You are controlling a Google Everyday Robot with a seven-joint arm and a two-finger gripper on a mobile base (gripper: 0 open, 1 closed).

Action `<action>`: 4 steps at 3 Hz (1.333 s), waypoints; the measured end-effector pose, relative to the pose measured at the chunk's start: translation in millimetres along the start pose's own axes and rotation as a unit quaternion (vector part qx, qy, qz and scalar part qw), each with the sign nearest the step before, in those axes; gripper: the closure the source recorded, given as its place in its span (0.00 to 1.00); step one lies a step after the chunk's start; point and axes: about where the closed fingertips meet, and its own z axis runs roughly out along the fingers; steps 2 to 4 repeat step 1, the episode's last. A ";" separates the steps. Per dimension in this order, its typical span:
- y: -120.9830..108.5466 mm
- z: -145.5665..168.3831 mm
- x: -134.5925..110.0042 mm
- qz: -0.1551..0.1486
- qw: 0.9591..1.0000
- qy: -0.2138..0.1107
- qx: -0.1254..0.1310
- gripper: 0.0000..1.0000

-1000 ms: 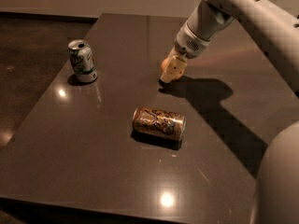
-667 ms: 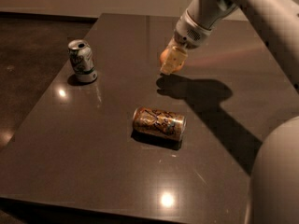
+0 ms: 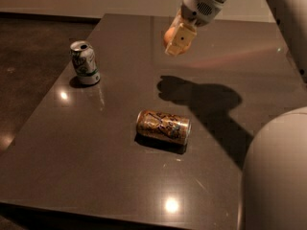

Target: Pick orange

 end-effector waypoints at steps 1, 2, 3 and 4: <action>-5.3 -1.3 -4.8 -0.002 1.000 -0.006 0.009 1.00; -5.3 -1.3 -4.8 -0.002 1.000 -0.006 0.009 1.00; -5.3 -1.3 -4.8 -0.002 1.000 -0.006 0.009 1.00; -5.3 -1.3 -4.8 -0.002 1.000 -0.006 0.009 1.00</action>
Offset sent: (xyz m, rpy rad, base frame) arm 0.0000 0.0000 0.0000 0.0000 0.0000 0.0000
